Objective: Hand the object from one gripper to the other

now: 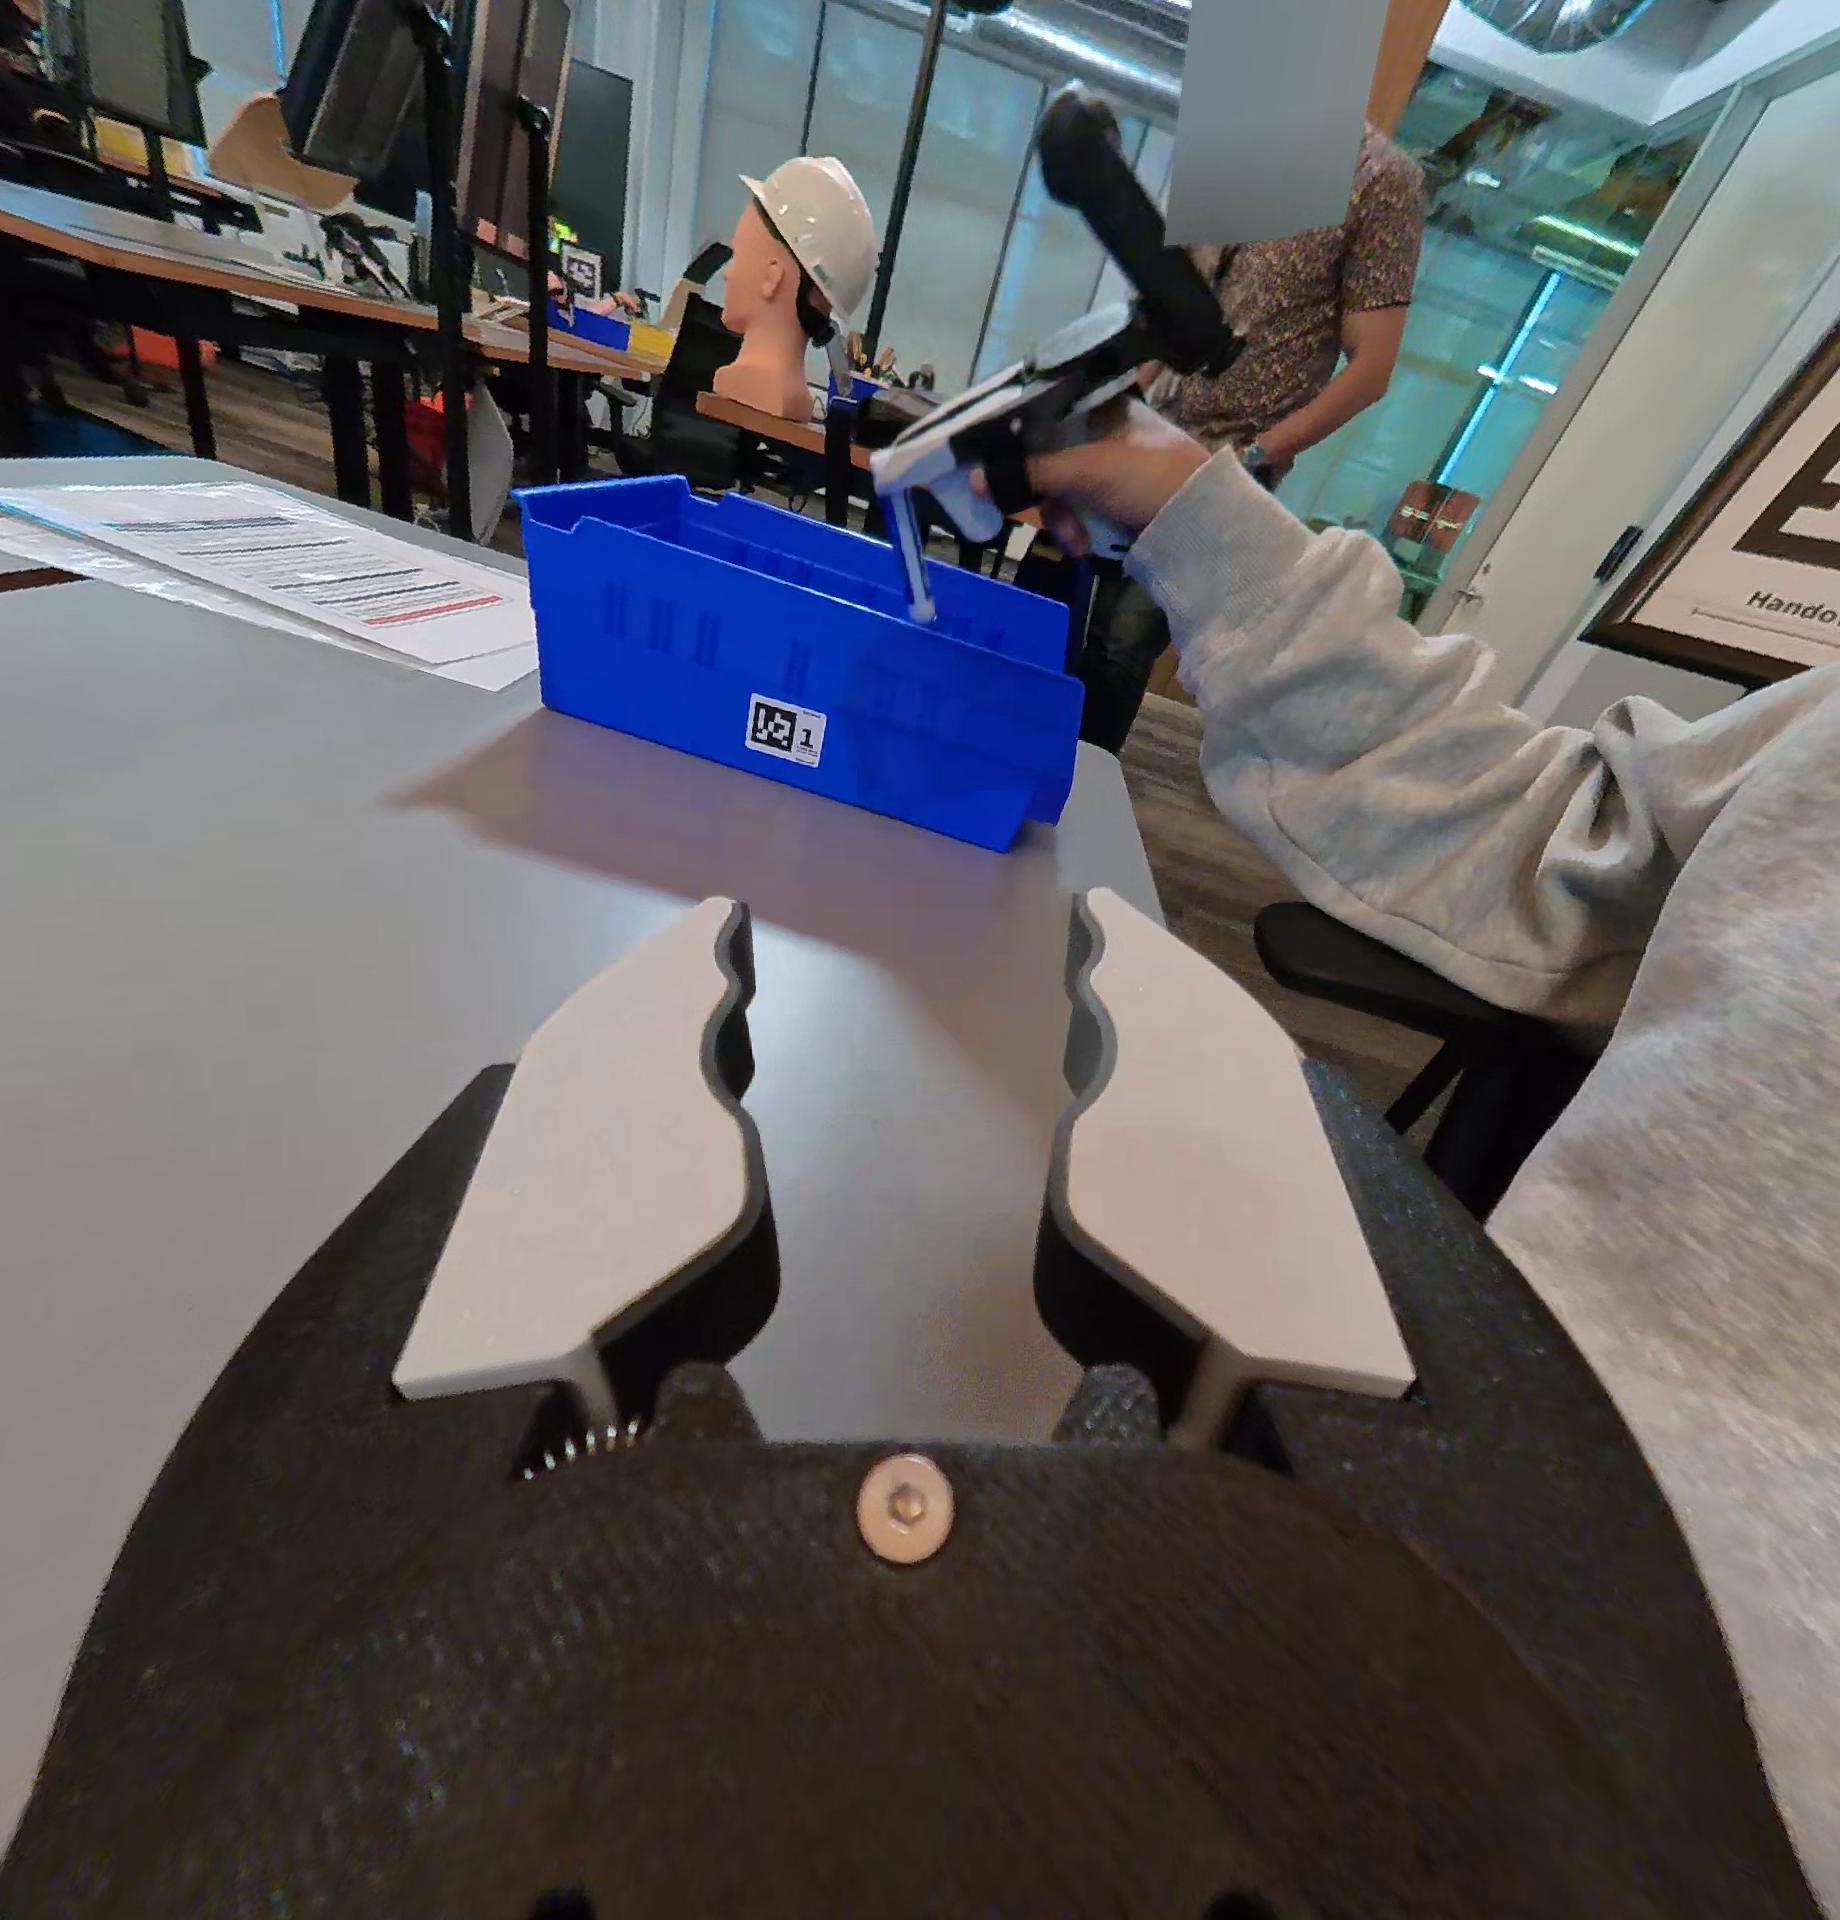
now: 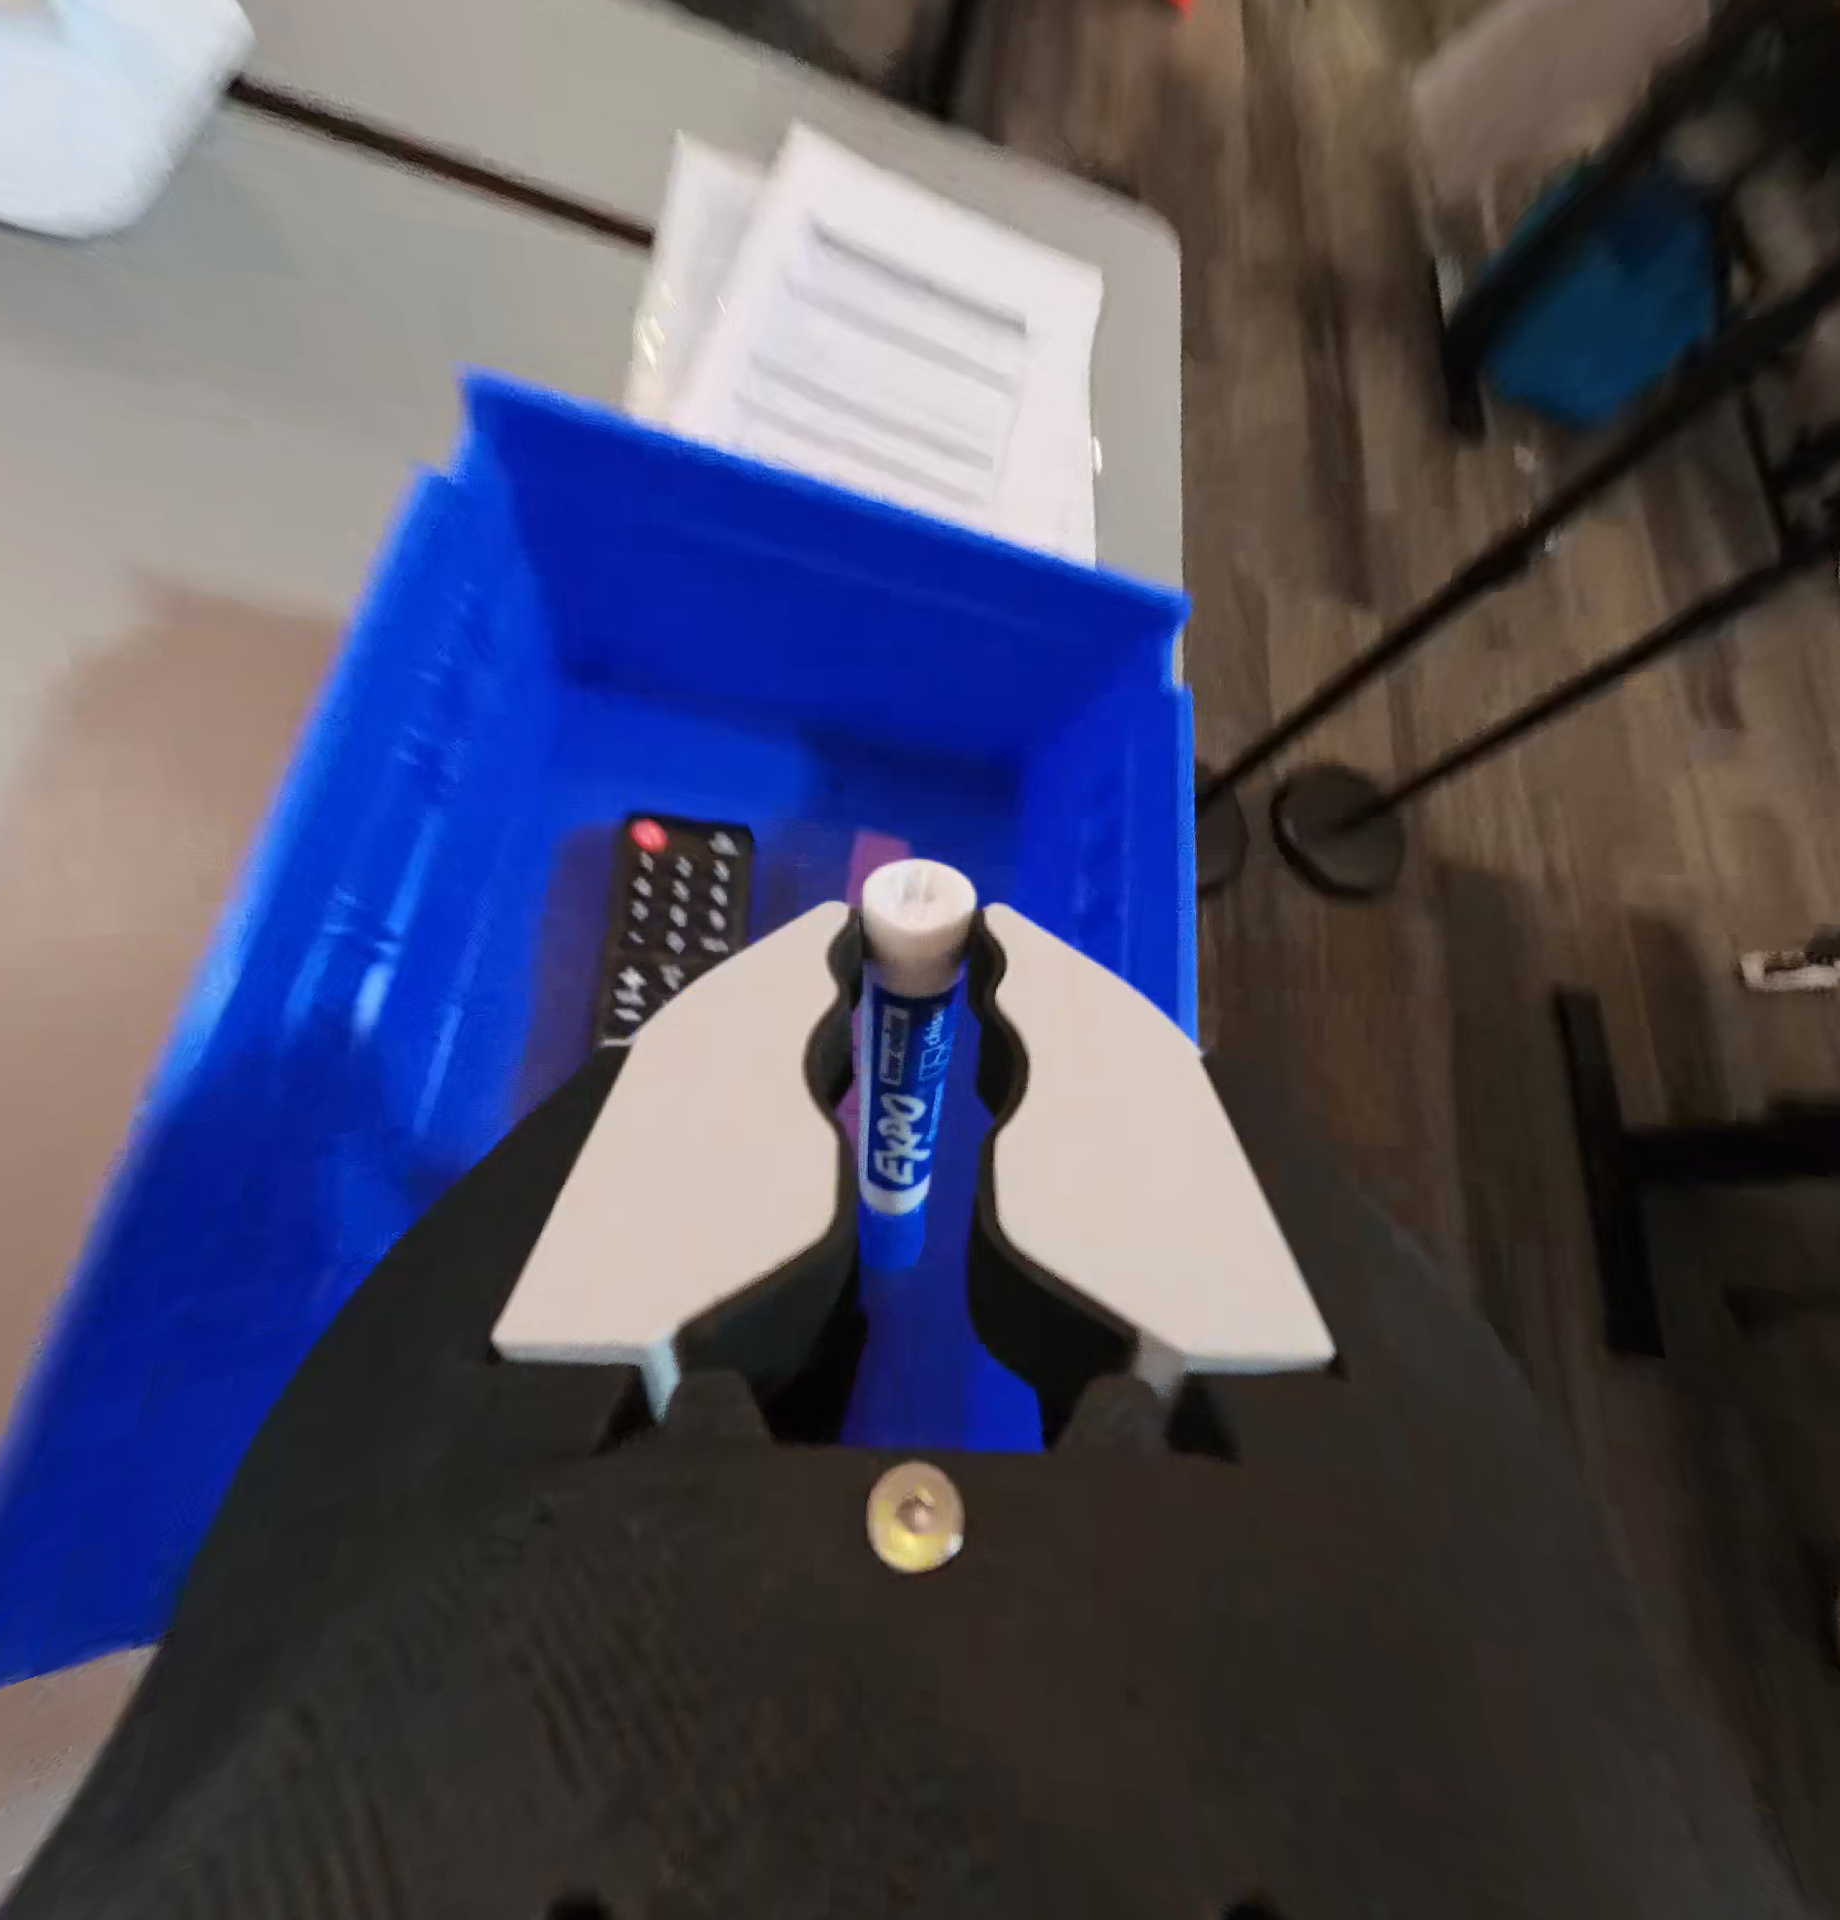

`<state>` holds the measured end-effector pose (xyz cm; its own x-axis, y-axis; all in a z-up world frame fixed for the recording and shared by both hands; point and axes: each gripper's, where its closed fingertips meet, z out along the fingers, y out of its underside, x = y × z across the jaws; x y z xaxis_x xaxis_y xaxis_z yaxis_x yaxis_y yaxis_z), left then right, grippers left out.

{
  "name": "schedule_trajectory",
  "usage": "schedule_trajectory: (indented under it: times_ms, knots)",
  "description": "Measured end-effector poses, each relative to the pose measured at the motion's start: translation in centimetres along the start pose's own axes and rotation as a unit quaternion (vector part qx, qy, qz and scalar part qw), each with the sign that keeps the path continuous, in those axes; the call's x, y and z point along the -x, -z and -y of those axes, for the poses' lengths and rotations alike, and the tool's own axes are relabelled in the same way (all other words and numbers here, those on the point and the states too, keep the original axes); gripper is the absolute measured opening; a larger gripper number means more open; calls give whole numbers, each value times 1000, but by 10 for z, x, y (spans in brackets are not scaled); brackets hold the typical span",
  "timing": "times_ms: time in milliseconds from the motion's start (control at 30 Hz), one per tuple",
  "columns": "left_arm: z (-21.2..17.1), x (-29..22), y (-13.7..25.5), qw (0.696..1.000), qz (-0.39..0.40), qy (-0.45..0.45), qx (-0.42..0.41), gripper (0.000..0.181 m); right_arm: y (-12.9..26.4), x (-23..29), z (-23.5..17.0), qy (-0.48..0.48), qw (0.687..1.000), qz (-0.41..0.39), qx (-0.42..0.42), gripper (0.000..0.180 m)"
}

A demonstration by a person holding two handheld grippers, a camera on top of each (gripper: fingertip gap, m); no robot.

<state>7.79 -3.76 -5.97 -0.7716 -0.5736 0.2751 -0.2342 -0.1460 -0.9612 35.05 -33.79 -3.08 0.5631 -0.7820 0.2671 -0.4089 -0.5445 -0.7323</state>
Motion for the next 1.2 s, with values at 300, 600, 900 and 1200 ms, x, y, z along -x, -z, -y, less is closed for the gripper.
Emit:
schedule_trajectory:
  times_ms: [300,600,900,1200]
  knots:
    - [-4,-2,-4,1000,0,0,8,59,-58,-6,-61,24,989,-39,137,21]
    - [-4,-1,0,1000,1,5,2,58,-73,-13,-67,37,986,-80,143,39]
    - [-7,0,-4,1000,1,6,7,57,40,126,94,29,973,123,-192,32]
    - [-16,0,-6,1000,12,-4,25,53,91,324,79,-53,881,361,-300,23]
